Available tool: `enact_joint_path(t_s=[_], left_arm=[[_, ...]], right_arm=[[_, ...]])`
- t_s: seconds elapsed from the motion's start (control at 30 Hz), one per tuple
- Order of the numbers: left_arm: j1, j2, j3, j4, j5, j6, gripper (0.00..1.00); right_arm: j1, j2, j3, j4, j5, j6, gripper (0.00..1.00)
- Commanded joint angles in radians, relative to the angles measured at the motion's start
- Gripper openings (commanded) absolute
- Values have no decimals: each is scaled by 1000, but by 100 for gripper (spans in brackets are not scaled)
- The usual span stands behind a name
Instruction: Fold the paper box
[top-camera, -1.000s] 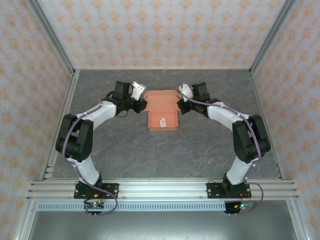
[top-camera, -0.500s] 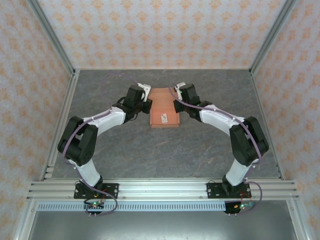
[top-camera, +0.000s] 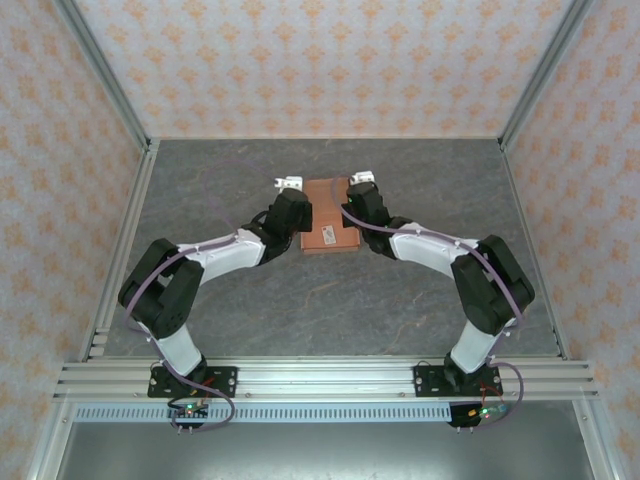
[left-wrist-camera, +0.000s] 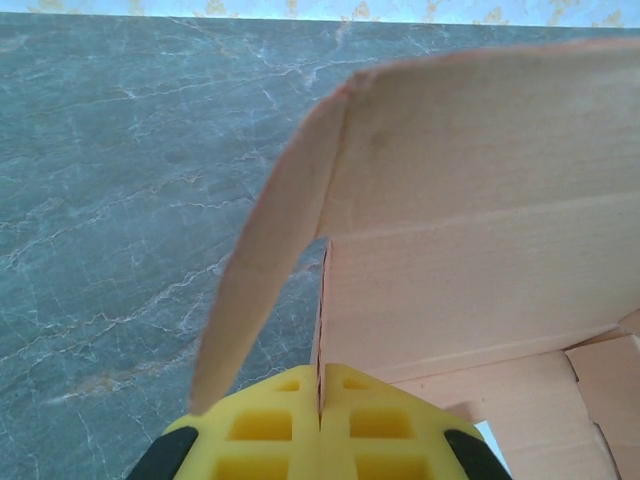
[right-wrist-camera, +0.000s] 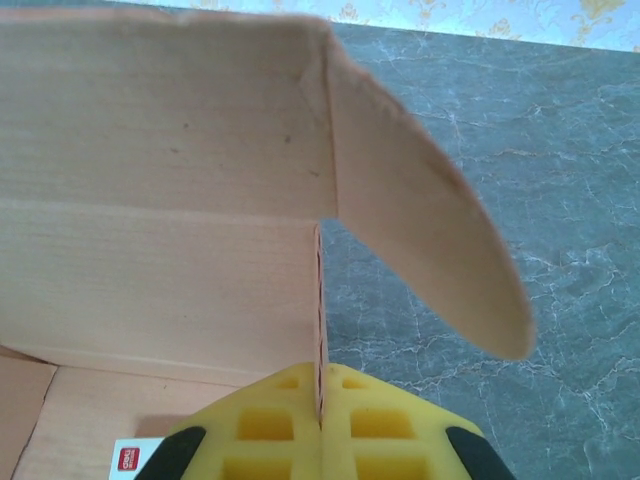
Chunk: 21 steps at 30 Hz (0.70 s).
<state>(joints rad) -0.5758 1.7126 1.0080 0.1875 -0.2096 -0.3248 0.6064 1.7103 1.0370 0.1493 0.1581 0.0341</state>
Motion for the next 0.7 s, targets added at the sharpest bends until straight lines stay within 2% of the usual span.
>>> enact_joint_path(t_s=[0.0,0.37,0.67], left_arm=[[-37,-5,-15,84,-116,-55,0],[-113,-10,-94,194,-287,-56,0],[-176,-13,-155,247,-433,-105,0]], right_arm=[[12,0,-33,114,24,57,0],[50,-17,-160,327,70,58,0],[58,-17,-213,410,93,63,0]])
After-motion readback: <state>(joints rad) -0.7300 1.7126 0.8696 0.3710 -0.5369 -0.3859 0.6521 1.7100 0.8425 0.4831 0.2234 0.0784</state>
